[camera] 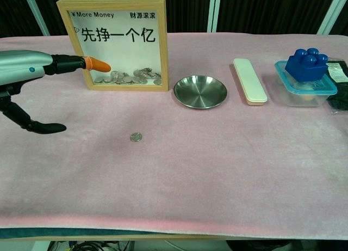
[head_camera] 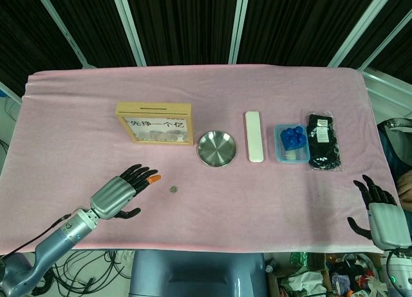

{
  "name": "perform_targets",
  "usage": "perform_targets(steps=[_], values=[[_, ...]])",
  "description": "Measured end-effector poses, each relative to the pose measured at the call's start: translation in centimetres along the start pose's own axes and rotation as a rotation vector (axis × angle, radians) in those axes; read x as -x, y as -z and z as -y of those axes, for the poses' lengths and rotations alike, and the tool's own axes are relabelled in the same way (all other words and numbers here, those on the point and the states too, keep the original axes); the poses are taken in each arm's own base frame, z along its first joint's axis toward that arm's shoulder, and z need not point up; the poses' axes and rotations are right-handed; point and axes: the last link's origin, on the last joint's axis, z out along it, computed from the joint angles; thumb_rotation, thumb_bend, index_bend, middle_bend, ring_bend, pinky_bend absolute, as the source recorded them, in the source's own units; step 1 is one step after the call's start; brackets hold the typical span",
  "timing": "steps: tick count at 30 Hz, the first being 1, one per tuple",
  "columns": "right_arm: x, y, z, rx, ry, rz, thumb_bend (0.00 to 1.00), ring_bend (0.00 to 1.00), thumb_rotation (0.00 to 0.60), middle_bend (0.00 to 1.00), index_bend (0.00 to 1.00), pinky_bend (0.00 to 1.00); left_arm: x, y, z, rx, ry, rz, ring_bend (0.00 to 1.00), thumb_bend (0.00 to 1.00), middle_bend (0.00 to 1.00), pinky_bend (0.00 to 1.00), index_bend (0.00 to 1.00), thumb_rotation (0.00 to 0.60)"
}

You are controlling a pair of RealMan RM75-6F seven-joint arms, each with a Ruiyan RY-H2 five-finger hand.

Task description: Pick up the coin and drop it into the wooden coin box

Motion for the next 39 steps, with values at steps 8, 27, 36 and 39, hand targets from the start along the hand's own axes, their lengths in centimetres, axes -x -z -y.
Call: perform_targets(steps=[8, 27, 36, 39], values=[[0.0, 0.2, 0.0, -0.004, -0.002, 0.002, 0.17, 0.14, 0.600, 0.03, 0.14, 0.19, 1.8, 0.9, 0.6, -0.011, 0.078, 0.030, 0.00, 0.28, 0.05, 0.05, 0.06, 0.600], [0.0, 0.3, 0.2, -0.017, 0.000, 0.012, 0.17, 0.14, 0.600, 0.03, 0.14, 0.19, 2.7, -0.2, 1.2, -0.028, -0.002, -0.016, 0.00, 0.32, 0.06, 0.05, 0.13, 0.600], [0.0, 0.3, 0.1, -0.010, -0.007, 0.015, 0.17, 0.15, 0.600, 0.03, 0.14, 0.19, 3.0, -4.2, 1.1, -0.073, -0.041, -0.001, 0.00, 0.36, 0.07, 0.05, 0.29, 0.600], [0.0, 0.3, 0.0, -0.004, -0.009, 0.014, 0.17, 0.15, 0.600, 0.03, 0.14, 0.19, 3.9, -6.1, 0.7, -0.089, -0.047, 0.021, 0.00, 0.37, 0.07, 0.05, 0.34, 0.600]])
